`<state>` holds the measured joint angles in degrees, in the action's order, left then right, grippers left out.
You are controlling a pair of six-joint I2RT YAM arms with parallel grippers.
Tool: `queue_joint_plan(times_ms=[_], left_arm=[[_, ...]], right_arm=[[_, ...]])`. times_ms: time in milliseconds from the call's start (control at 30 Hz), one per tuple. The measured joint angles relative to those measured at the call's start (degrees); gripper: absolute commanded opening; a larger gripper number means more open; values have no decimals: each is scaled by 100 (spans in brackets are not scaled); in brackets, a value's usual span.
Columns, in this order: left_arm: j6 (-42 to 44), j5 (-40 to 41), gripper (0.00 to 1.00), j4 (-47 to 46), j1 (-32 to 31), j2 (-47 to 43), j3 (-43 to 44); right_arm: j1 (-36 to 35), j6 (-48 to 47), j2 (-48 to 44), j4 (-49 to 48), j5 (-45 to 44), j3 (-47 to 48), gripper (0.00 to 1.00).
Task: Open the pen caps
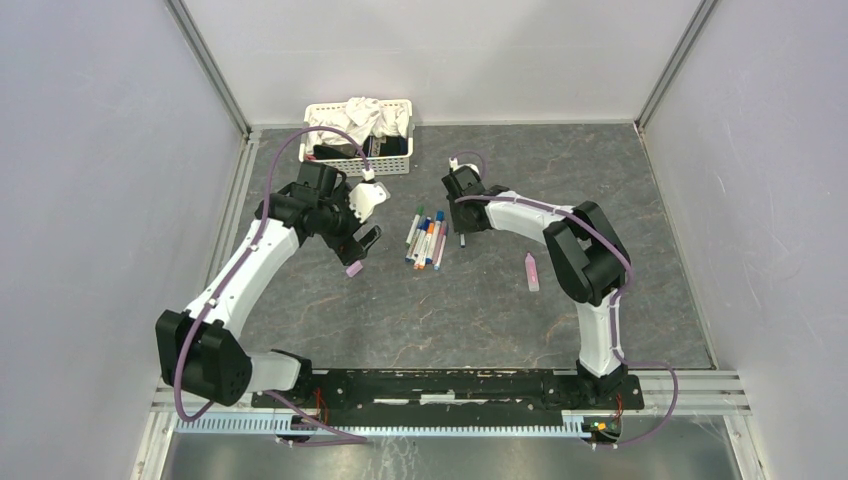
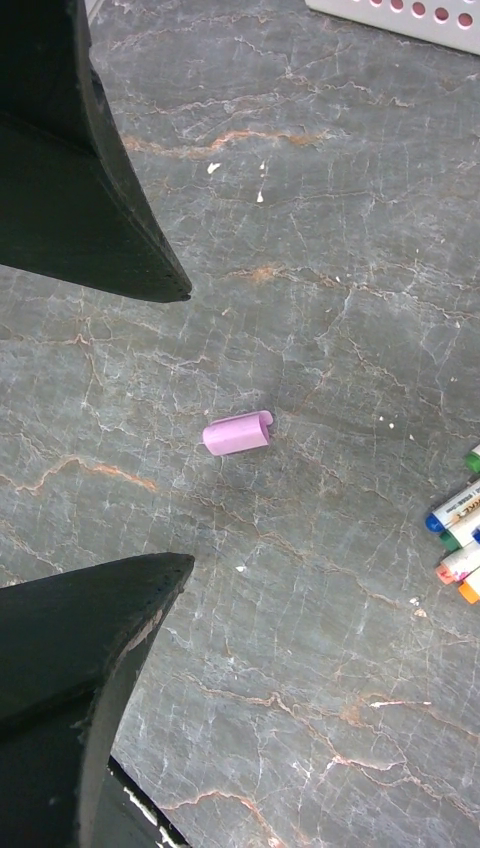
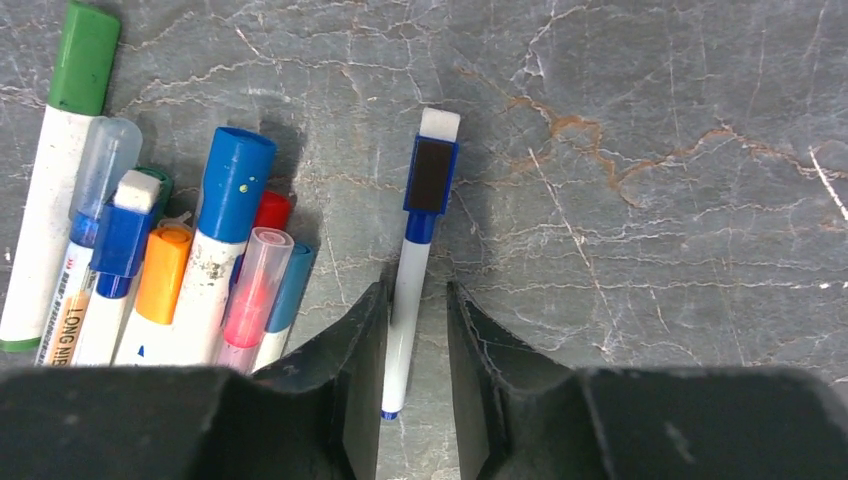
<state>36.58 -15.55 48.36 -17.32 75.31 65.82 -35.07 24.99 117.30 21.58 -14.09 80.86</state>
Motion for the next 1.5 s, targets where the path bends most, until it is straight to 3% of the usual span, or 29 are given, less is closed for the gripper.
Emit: queue_joint_plan(times_ms=[267,400,533,833,1067,1367,1500], left_arm=[[0,-127,100,61,0,9,0],[13,-315,100,107,0,9,-20],[278,-592,100,118,0,4,-177],[1923,-1353,100,892,-2,-575,-321],[3093,-1611,97,1246,-175,-1311,-308],[4041,-1456,91,907,-1130,-2317,-944],[4389,-1364,80,776,-1261,-2424,-1091]], right_arm=[[0,22,-153,-444,28,-356,0],[57,-63,-516,-732,144,-903,0],[249,-339,-1093,-662,791,-1475,0],[262,-951,-2173,-673,3613,-1585,0],[-542,-1069,-2221,-603,5097,-1460,0],[-1088,-640,-2057,-1051,6264,-1019,0],[-1200,-501,-1908,-1165,6513,-870,0]])
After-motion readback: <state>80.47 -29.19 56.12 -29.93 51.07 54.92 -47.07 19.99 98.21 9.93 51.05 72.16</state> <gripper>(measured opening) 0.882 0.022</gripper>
